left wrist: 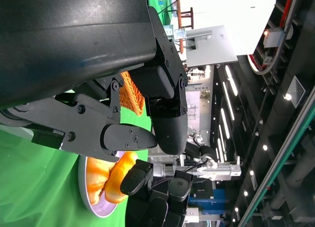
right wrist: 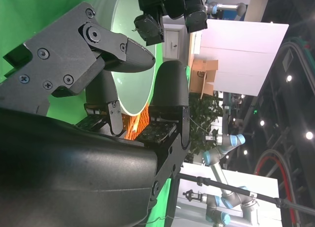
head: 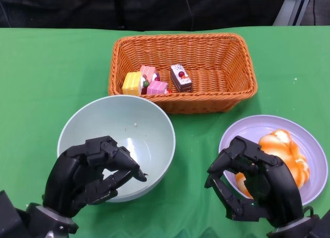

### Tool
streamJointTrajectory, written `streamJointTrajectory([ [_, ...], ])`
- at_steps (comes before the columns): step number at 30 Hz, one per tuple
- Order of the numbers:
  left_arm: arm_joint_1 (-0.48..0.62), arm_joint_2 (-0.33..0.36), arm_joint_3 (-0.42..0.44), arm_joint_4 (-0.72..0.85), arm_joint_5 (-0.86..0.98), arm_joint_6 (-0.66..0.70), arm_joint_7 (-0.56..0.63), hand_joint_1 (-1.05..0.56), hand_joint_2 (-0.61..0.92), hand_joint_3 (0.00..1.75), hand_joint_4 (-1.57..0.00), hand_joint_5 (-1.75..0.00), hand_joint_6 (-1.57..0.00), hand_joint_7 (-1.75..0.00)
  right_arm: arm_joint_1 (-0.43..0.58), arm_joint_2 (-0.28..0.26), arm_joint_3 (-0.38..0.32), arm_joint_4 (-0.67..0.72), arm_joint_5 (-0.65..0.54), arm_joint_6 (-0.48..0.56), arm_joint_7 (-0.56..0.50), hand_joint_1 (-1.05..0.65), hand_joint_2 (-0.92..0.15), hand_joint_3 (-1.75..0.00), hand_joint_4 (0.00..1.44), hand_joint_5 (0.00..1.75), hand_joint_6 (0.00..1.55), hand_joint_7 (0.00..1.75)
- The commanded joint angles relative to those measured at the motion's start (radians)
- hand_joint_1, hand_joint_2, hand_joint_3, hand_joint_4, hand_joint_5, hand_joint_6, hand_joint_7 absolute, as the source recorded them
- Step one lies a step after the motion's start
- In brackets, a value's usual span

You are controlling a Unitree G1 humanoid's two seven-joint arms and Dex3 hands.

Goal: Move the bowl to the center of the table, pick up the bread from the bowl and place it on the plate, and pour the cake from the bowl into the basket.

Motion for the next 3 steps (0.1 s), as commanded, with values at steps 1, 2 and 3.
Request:
streamJointTrajectory([
  [1, -0.001, 0.009, 0.010, 0.005, -0.012, -0.012, -0.001, -0.14, 0.92, 0.32, -0.76, -1.24, -0.92, -0.85, -0.001, -0.005, -0.012, 0.007, -0.004, -0.014, -0.010, -0.19, -0.44, -1.05, 0.73, 1.50, 0.67, 1.31],
  [2, -0.001, 0.009, 0.011, 0.006, -0.013, -0.011, -0.001, -0.14, 0.92, 0.32, -0.76, -1.24, -0.92, -0.85, -0.001, -0.004, -0.012, 0.008, -0.004, -0.015, -0.010, -0.19, -0.44, -1.04, 0.74, 1.50, 0.67, 1.31],
  [3, -0.001, 0.009, 0.010, 0.005, -0.014, -0.009, -0.001, -0.13, 0.92, 0.32, -0.77, -1.24, -0.92, -0.85, -0.001, -0.004, -0.012, 0.009, -0.002, -0.016, -0.009, -0.19, -0.45, -1.04, 0.74, 1.50, 0.67, 1.31],
])
